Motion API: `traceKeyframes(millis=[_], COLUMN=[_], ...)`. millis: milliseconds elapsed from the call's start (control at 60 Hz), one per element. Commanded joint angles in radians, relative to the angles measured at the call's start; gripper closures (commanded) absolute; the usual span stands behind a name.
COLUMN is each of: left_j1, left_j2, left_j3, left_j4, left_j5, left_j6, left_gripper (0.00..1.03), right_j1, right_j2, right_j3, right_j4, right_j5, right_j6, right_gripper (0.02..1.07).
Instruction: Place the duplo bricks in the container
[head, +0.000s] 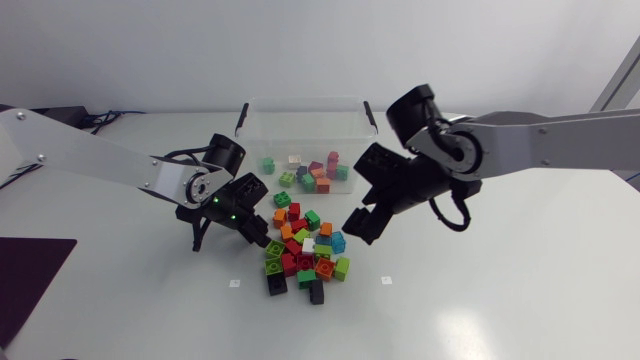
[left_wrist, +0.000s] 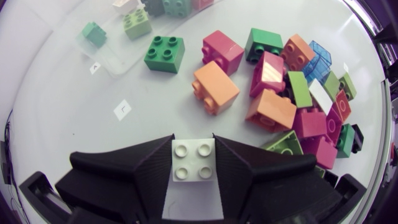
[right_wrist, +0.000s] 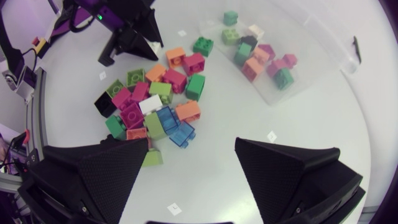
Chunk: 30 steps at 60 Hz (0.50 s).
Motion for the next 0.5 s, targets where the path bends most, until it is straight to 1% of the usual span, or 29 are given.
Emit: traceKeyframes(millis=[0,117,150,267,383,450,483], left_j1=[0.006,0.011,0.015,0.031,0.049,0.061,0.063], left_j2=[-0.048,-0.114,-0.141,-0.216,-0.285,-0.319,-0.33], left_j3=[-0.047,-0.055,-0.053,-0.043,-0.015,0.0,0.005], left_j4=[-0.035,-0.063,-0.074,-0.094,-0.118,-0.126,-0.127], left_j5=[-0.008,-0.007,-0.005,0.005,0.033,0.051,0.056], left_j6=[0.017,0.028,0.03,0.031,0.027,0.024,0.022], left_gripper=[0.79,0.79,0.79,0.79,0.79,0.79,0.79], right_j1=[0.027,0.048,0.051,0.054,0.067,0.071,0.071], right_j2=[0.069,0.136,0.152,0.19,0.228,0.25,0.261], right_j3=[0.024,0.065,0.078,0.119,0.145,0.157,0.163], right_j4=[-0.022,-0.068,-0.073,-0.094,-0.099,-0.099,-0.099], right_j5=[0.03,0.045,0.053,0.083,0.125,0.135,0.142], right_j6=[0.046,0.086,0.098,0.137,0.161,0.169,0.171], right_gripper=[0.07,0.08,0.1,0.12,0.12,0.16,0.16])
